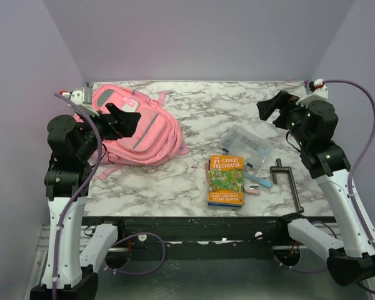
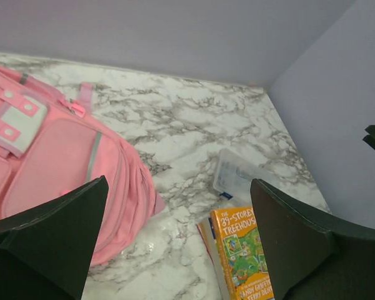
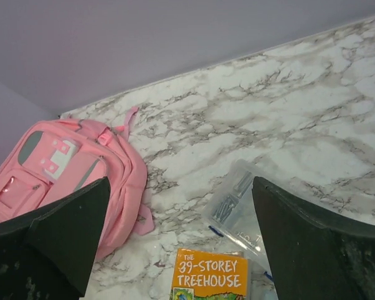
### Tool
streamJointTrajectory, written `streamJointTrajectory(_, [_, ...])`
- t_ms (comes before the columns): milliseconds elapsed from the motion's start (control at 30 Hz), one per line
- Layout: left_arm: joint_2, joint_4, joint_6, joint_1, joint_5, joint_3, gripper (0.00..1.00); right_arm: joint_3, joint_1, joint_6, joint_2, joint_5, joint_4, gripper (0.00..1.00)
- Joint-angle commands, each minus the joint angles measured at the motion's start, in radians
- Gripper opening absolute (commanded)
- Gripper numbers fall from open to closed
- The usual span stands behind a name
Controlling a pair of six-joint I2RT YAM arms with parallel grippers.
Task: Pack the student bag
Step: Move the student bag to the center of the board.
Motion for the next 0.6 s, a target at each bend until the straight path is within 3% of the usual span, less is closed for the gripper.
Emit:
streamJointTrajectory(0, [0.074, -0.041, -0.056, 0.005, 0.104, -0.023, 0.99, -0.051, 0.004, 0.052, 0.04, -0.073, 0.025, 1.0])
streamJointTrajectory(167, [0.136, -0.042, -0.076, -0.006, 0.138, -0.083, 0.99, -0.126, 0.004, 0.078, 0.101, -0.179, 0.125, 1.0])
streamJointTrajectory(267, [0.173, -0.044, -0.079, -0.036, 0.164, -0.118, 0.99, -0.163, 0.004, 0.14, 0.189, -0.343, 0.212, 1.0])
streamJointTrajectory(433, [0.201, -0.052, -0.07, -0.128, 0.139, -0.171, 0.99, -0.219, 0.042, 0.303, 0.42, -0.578, 0.501, 1.0])
streamJointTrajectory(567, [0.232, -0.112, -0.057, -0.219, 0.055, -0.164, 0.98, -0.09, 0.17, 0.288, 0.658, -0.567, 0.518, 1.0])
